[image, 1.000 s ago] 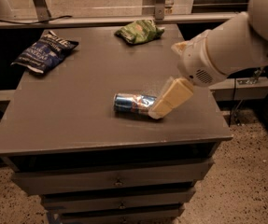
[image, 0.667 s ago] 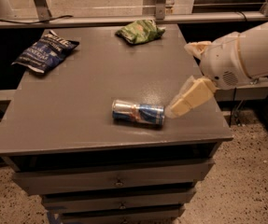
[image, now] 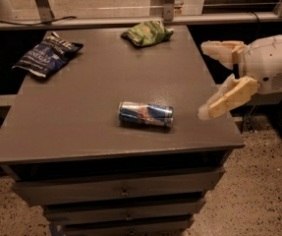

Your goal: Knock redbull can over

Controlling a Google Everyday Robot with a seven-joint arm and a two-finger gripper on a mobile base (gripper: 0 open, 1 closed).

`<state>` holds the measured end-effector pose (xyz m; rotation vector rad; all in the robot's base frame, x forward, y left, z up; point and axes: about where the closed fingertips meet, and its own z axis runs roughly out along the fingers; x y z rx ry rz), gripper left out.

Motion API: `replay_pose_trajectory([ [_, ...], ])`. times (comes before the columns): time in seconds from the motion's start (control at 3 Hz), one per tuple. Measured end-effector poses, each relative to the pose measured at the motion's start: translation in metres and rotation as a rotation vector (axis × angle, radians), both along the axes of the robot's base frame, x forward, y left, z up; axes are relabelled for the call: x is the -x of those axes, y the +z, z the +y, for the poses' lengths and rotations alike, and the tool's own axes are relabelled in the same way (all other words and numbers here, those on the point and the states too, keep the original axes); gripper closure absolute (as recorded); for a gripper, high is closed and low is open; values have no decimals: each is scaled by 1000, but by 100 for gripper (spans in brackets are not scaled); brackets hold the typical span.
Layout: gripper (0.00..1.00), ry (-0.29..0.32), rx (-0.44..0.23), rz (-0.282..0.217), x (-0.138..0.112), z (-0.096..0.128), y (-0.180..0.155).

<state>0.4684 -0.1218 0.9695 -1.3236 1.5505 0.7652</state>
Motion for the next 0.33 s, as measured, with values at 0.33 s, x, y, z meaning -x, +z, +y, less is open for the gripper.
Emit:
replay_pose_trajectory([
  [0.33,0,20,-22,7,3,3,4],
])
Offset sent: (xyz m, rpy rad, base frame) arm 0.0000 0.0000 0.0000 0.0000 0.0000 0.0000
